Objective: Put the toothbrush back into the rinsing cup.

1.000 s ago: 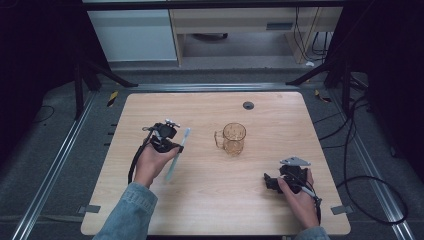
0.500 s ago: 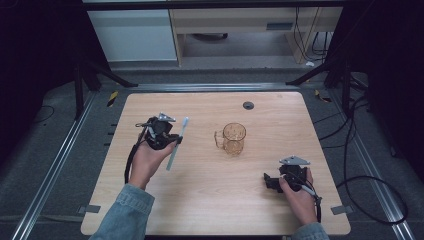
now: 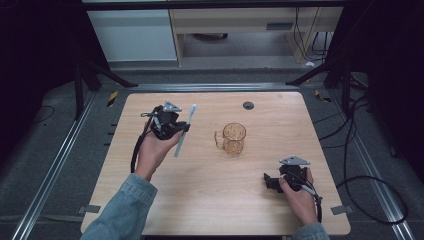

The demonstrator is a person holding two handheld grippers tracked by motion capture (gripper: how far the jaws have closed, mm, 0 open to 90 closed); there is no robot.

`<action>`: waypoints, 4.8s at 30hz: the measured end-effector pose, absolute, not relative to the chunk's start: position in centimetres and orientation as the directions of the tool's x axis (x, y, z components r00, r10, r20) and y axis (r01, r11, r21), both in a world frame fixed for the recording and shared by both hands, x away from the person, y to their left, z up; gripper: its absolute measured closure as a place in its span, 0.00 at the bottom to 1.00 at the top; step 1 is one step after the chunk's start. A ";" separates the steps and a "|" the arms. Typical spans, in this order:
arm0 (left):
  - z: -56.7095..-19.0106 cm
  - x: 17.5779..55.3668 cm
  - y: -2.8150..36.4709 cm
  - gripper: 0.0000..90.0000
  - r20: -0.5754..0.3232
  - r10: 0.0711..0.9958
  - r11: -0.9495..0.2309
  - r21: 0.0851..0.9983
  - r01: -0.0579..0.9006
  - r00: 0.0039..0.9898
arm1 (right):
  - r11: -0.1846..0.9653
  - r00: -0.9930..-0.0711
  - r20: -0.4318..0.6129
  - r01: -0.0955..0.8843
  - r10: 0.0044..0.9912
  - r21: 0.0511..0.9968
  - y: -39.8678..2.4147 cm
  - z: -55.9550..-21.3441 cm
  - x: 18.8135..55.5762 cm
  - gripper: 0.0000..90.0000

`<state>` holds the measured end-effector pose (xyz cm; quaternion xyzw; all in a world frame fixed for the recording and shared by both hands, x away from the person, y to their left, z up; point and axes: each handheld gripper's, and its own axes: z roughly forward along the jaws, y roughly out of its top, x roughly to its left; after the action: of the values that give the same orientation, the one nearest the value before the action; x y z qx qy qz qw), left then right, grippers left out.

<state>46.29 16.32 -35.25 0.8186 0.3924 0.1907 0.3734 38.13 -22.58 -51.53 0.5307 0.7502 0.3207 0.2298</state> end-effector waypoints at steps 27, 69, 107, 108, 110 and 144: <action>-34.3 43.8 13.0 0.88 -0.004 0.893 -0.128 0.956 0.263 0.449 | 0.237 -0.339 -0.004 0.647 0.941 0.724 -22.5 -51.5 38.2 0.00; -35.7 42.8 9.0 0.88 0.003 0.901 -0.058 0.992 0.113 0.434 | 0.266 -0.380 -0.007 0.635 0.925 0.725 -22.4 -51.5 38.1 0.00; -35.9 43.6 7.6 0.88 0.014 0.890 -0.021 1.000 0.009 0.456 | 0.275 -0.393 -0.006 0.632 0.920 0.724 -22.3 -51.5 38.1 0.00; -36.0 43.6 7.6 0.88 0.016 0.889 -0.019 1.000 0.002 0.458 | 0.275 -0.393 -0.006 0.632 0.920 0.724 -22.3 -51.5 38.1 0.00; -36.3 43.7 7.6 0.88 0.012 0.887 -0.014 1.000 0.001 0.461 | 0.277 -0.394 -0.007 0.632 0.919 0.724 -22.3 -51.5 38.1 0.00; -40.5 45.4 7.3 0.88 -0.028 0.871 0.016 0.999 0.029 0.491 | 0.277 -0.406 0.006 0.634 0.914 0.722 -22.2 -51.5 38.0 0.01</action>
<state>45.38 7.31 -40.46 0.6108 0.3680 0.3449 0.6104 38.01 -22.19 -51.47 0.5022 0.7704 0.3308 0.2117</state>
